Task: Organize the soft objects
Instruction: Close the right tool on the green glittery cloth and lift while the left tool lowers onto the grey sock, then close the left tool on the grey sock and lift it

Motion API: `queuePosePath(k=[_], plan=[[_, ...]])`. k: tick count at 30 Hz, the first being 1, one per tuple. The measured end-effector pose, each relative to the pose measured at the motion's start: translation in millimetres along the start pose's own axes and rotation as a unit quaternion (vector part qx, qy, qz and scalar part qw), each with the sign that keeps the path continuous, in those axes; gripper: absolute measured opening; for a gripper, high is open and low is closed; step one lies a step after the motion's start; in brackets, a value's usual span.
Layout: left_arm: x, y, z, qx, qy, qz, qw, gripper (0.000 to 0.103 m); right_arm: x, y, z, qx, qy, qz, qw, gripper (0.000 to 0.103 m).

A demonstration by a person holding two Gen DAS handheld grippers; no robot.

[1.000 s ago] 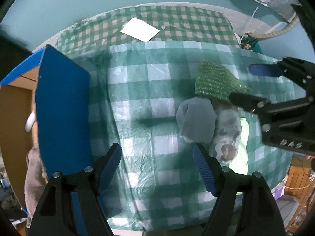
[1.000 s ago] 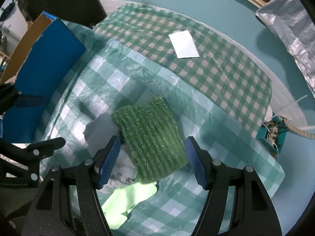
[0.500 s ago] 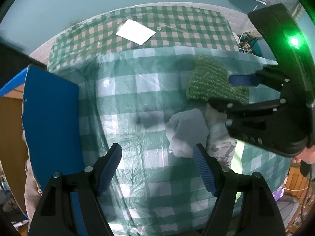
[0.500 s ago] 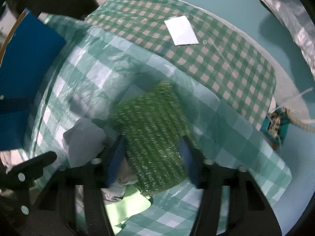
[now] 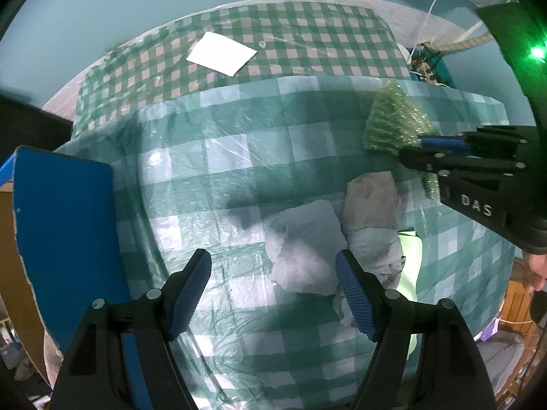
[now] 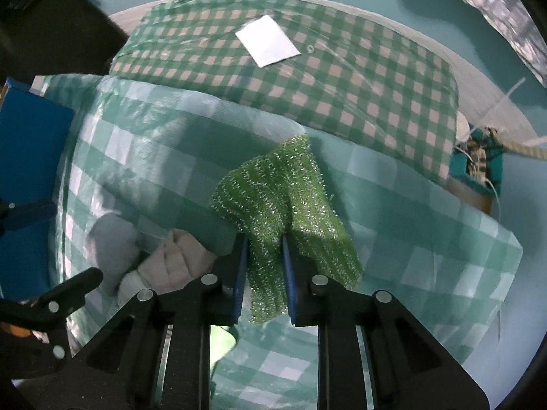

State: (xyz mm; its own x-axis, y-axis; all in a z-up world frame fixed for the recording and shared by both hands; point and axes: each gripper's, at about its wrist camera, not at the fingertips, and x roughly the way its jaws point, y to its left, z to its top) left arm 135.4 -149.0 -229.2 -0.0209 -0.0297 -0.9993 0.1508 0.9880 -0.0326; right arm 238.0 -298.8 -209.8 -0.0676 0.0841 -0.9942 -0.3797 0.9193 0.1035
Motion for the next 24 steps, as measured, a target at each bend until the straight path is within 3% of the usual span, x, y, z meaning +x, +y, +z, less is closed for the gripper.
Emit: queuePosePath(k=[6,10,20,24], plan=[[11.1,-4.1,4.1,-0.002,0.015,-0.011,0.9998,0.078,-0.6,-9.8,-11.3,0.016,0.009,0.006,1.000,0.022],[21.4,-4.8,7.5,-0.009,0.029,-0.016,0.9994,0.078,-5.9,-8.7,-17.7,0.011,-0.002,0.001,1.000,0.061],[35.0,-2.1,10.3,-0.012,0.045,-0.007,0.9989,0.078,-7.1,-9.2,-17.1,-0.016,-0.028,-0.028,0.999,0.065],[37.5,1.8,6.4,-0.011,0.047,-0.002,0.9988,0.056,4.0,-9.0,-13.4,-0.027,-0.019,-0.044,0.998,0.066]])
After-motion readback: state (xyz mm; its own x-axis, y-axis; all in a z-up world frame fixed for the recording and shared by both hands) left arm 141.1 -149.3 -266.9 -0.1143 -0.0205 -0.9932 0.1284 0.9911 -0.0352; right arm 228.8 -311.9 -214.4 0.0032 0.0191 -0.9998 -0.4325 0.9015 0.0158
